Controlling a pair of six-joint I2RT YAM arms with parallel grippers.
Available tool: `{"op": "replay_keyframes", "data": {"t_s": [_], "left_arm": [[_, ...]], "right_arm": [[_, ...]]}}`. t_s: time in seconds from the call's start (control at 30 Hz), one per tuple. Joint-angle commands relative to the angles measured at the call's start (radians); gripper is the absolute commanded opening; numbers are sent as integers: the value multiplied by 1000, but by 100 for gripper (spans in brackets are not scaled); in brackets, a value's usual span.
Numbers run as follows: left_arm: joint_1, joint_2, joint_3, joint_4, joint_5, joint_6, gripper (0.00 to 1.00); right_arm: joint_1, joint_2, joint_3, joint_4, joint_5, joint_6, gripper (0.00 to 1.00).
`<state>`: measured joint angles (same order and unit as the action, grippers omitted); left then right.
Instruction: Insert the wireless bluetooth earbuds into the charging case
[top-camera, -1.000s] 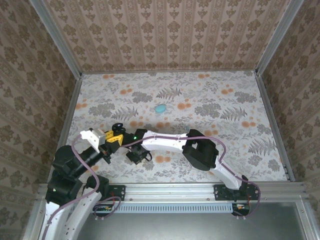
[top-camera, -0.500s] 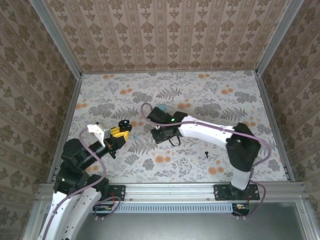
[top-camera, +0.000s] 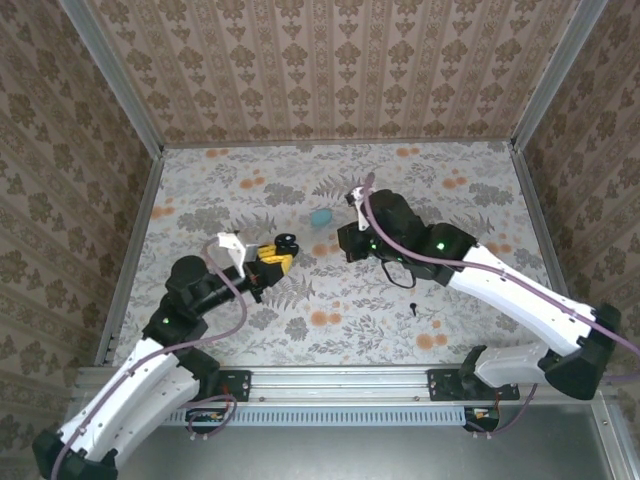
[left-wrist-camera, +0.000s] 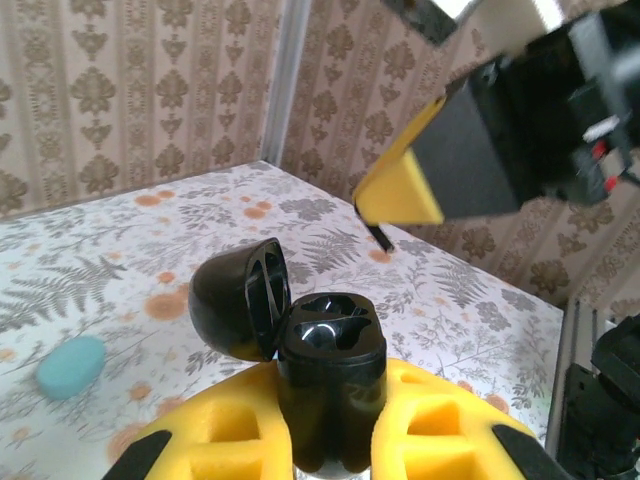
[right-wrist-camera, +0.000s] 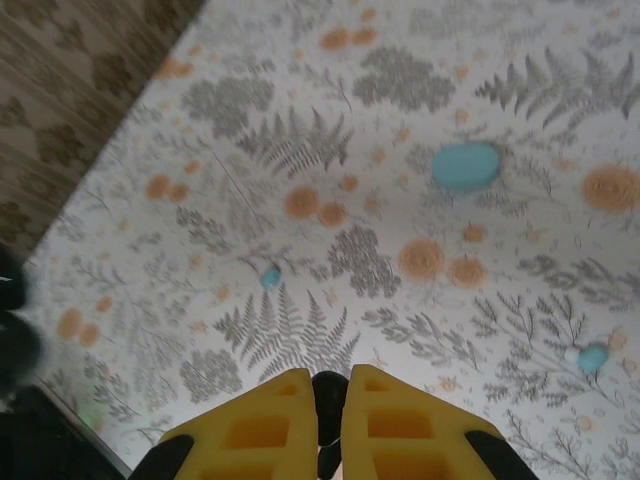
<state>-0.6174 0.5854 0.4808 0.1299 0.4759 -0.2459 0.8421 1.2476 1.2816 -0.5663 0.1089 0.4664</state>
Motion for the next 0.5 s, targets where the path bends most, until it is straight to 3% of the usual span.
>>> {"op": "replay_keyframes", "data": {"t_s": [0.0,0.27,0.47], "left_arm": [[-62,60,10,155,-68,43,0],[-201,328,47,435,-156,99,0],[-225,428,71,534,-155,81,0]], "right_arm": [[0,-64,-34,74,22,-36,10],[0,-162,-110,182,-5,-55,11],[1,-207,-162,255,-37,-52,11]]}}
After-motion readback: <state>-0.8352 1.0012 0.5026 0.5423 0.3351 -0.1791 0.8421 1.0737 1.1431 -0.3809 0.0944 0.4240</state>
